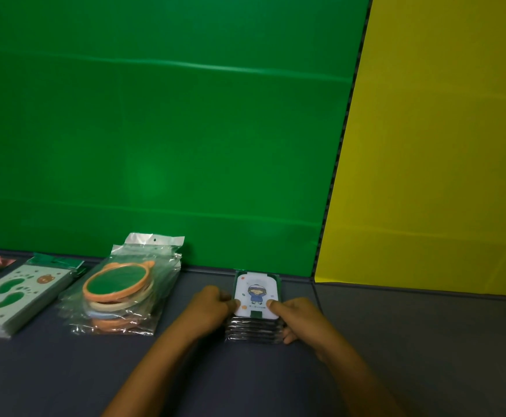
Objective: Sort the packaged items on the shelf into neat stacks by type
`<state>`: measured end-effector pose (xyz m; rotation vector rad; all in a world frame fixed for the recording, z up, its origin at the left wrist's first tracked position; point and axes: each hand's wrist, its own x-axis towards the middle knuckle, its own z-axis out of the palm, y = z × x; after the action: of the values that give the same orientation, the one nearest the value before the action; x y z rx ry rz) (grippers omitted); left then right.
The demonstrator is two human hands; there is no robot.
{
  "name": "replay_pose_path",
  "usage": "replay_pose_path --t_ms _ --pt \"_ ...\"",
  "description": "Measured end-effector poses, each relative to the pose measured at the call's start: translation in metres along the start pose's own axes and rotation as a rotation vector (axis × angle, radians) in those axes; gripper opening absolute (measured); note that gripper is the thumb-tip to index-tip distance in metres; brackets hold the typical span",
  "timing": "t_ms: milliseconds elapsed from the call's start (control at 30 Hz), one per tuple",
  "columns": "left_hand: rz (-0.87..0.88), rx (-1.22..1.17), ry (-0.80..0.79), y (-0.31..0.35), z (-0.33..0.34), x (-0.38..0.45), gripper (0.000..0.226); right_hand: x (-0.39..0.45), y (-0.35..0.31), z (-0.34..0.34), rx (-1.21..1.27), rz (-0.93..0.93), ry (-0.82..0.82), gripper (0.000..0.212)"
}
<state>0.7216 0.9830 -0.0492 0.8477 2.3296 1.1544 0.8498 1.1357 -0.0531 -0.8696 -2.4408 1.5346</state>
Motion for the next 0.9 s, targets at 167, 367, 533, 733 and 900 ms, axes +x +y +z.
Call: replay_pose_path --t_ms 167,367,533,733,900 --pt "0.037 0.15 0.075 0.0 0.007 0.0 0.032 0.0 -0.001 0.003 -0.074 -0.019 0.025 0.04" --pt "0.042 0.176 0.106 -0.005 0.011 -0.001 0.031 0.001 0.001 0.006 -0.166 -0.037 0.049 0.041" --pt "0.046 0.189 0.155 -0.005 0.014 -0.002 0.031 0.002 0.001 0.007 -0.211 -0.052 0.087 0.041" --pt "0.069 0.202 0.255 -0.002 0.012 -0.009 0.028 -0.001 -0.006 0.012 -0.305 -0.037 0.167 0.032" --pt "0.232 0.257 0.318 0.0 -0.003 -0.022 0.03 -0.002 -0.011 0.014 -0.512 -0.079 0.323 0.049"
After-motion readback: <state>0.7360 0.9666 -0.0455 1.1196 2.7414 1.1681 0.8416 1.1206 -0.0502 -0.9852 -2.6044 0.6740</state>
